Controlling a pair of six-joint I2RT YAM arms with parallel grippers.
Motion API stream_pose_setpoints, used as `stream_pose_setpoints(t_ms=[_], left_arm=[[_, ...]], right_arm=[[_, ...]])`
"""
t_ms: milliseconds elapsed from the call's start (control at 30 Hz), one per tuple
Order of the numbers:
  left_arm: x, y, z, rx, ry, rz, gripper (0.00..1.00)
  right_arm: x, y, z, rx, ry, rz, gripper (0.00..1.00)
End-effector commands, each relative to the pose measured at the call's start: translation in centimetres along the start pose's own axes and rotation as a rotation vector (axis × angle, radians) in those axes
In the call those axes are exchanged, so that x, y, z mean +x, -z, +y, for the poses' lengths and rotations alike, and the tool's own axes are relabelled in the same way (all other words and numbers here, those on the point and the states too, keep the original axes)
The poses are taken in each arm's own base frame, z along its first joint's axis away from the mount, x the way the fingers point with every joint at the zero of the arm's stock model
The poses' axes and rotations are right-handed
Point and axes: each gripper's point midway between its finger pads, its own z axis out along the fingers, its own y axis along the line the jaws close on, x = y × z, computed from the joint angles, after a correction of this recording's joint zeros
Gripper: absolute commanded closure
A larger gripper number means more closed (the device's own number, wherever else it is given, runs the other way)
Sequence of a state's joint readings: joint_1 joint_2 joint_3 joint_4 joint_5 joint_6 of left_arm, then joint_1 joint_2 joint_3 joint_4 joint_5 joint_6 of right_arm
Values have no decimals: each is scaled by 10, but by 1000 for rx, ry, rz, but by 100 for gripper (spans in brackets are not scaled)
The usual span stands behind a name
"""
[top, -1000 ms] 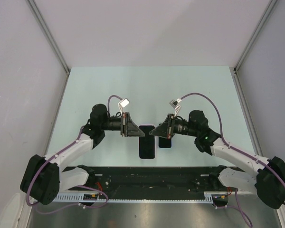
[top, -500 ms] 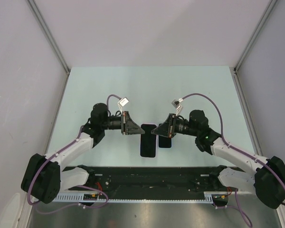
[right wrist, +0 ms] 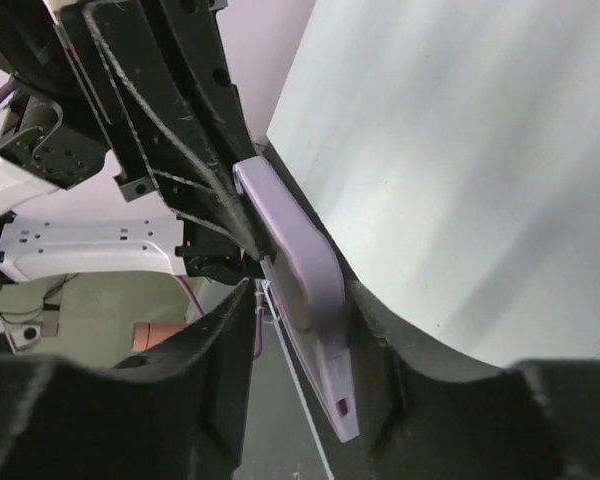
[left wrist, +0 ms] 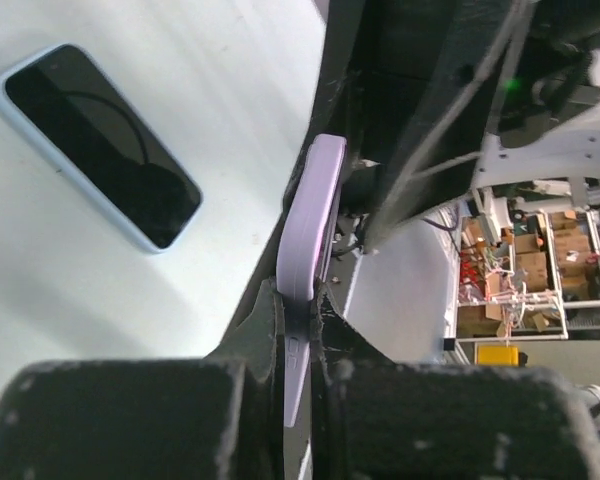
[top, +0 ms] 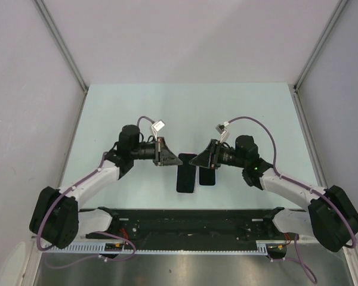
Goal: Put the phone into the phone case
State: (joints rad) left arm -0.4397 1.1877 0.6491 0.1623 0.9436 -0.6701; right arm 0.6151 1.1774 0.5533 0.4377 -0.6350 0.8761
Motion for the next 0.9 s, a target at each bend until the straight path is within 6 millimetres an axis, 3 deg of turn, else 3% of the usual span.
stream_pose_setpoints(t_ms=[0, 33, 100, 167, 200, 367, 533, 867], left_arm=[[-13, -2, 22, -83, -5, -10, 100], [-13, -3, 33, -107, 24, -4, 100], [-13, -2, 47, -163, 48, 6, 100], [-6, -1, 65, -218, 91, 35, 100], [-9, -1, 71, -248, 91, 31, 100], [-6, -12, 103, -310, 166, 65, 100], [-18, -23, 115, -319, 211, 57, 100], [-22, -42, 156, -394, 306, 95, 100]], right_arm=[[-15, 0, 0, 8, -13, -52, 46], [-16, 3, -2, 25, -13, -63, 40], [-19, 9, -15, 99, -30, -85, 15], [-24, 17, -14, 122, -11, -114, 1], [-24, 21, -20, 158, -20, -122, 0], [-35, 45, -11, 192, 41, -197, 0], [-38, 66, -15, 248, 49, -232, 0], [-34, 76, -22, 284, 62, -216, 0]])
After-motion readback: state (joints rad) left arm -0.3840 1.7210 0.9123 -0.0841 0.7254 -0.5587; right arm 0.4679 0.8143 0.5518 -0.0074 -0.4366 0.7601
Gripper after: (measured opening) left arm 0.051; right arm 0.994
